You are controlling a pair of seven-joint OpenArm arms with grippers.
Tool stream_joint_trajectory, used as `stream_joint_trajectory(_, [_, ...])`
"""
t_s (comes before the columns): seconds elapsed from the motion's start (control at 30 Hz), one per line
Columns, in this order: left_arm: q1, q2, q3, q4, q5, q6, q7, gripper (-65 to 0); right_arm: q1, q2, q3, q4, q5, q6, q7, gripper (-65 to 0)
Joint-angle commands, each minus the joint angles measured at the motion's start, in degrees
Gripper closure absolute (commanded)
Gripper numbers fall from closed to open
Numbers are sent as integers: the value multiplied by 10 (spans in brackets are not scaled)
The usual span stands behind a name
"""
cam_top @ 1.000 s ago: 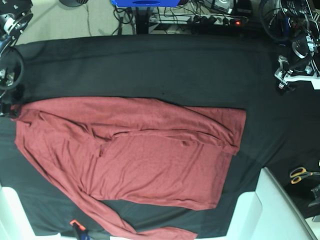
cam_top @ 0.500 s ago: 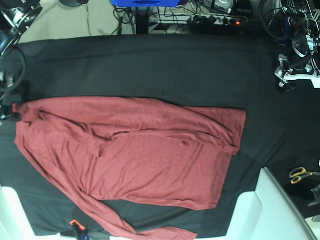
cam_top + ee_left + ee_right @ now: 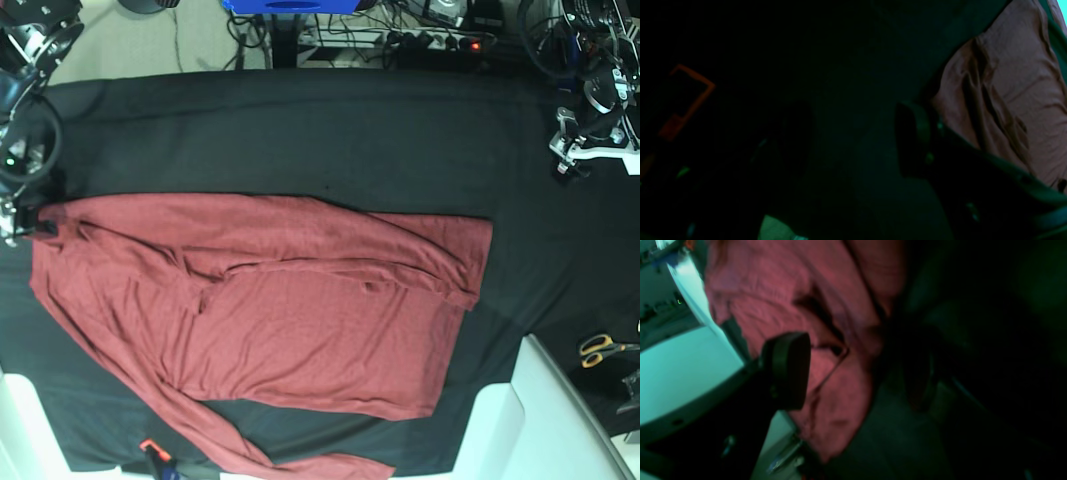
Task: Fold the T-shirt properly
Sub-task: 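Grasp the shirt's shoulder corner with the right gripper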
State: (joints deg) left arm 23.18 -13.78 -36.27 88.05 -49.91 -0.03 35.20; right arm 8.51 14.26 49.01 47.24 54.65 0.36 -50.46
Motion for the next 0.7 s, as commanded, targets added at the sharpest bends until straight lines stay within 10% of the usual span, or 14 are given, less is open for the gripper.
stream_joint_trajectory(0.0, [2, -10, -4, 10, -6, -5, -10, -383, 6, 14, -2, 4, -4, 1, 13, -404])
stream_joint_trajectory(0.67, [2, -10, -6, 10, -6, -5, -10, -383, 48, 63, -4, -107, -6, 5, 62, -401])
